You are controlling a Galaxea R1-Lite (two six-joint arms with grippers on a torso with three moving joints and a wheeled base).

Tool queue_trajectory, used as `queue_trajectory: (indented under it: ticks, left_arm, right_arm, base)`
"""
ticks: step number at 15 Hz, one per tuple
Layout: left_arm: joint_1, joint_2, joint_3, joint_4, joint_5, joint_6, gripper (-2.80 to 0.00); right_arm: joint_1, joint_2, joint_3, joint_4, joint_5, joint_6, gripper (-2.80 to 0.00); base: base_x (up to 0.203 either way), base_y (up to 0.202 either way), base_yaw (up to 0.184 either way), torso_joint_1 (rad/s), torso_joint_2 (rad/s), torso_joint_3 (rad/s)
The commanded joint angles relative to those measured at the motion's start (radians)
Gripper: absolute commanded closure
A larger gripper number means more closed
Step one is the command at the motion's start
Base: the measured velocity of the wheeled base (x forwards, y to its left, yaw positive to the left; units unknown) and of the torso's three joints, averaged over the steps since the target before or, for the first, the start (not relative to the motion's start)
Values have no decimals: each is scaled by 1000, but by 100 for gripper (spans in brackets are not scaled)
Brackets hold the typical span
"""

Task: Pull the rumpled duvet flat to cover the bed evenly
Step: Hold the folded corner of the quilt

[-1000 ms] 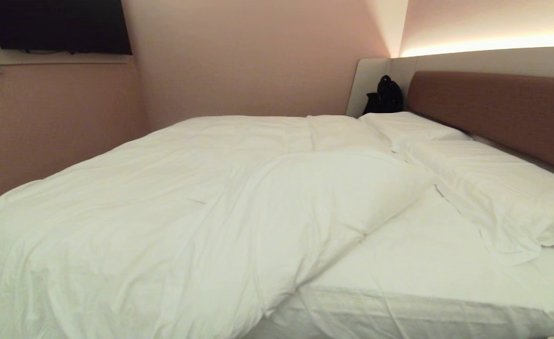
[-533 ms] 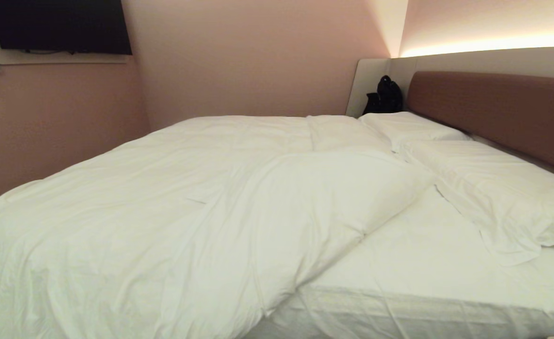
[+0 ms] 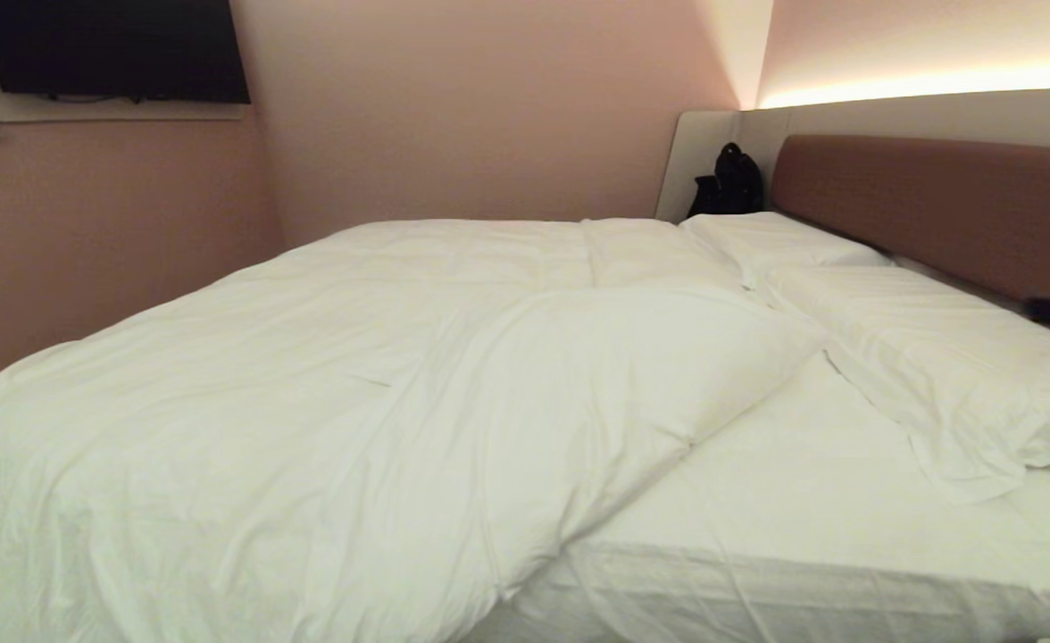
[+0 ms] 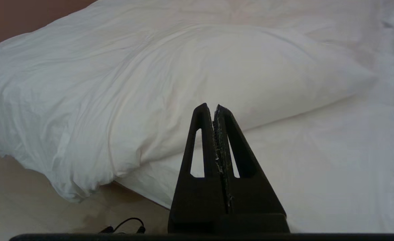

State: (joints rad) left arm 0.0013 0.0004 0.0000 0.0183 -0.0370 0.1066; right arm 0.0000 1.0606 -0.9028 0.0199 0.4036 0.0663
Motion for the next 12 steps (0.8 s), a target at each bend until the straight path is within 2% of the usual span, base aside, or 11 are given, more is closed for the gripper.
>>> queue_trajectory:
  ticks: [1,4,7,9,12]
  left_arm:
    - [0,0,0,0,0,1,0]
    - [0,0,0,0,0,1,0]
    - [0,0,0,0,0,1,0]
    - [0,0,0,0,0,1,0]
    - [1,0,0,0,0,1,0]
  right_arm:
    - [9,375,-139,-154,54,6,0]
    - [55,688,-358,-183,60,10,0]
    - [117,905,-544,-195,59,7,0]
    - [154,997,-618,-200,58,-10,0]
    - [198,1066,-636,-207,58,-78,0]
  base:
    - [0,0,0,0,0,0]
    - [0,0,0,0,0,0]
    - [0,0,0,0,0,0]
    - [0,0,0,0,0,0]
    - [0,0,0,0,0,0]
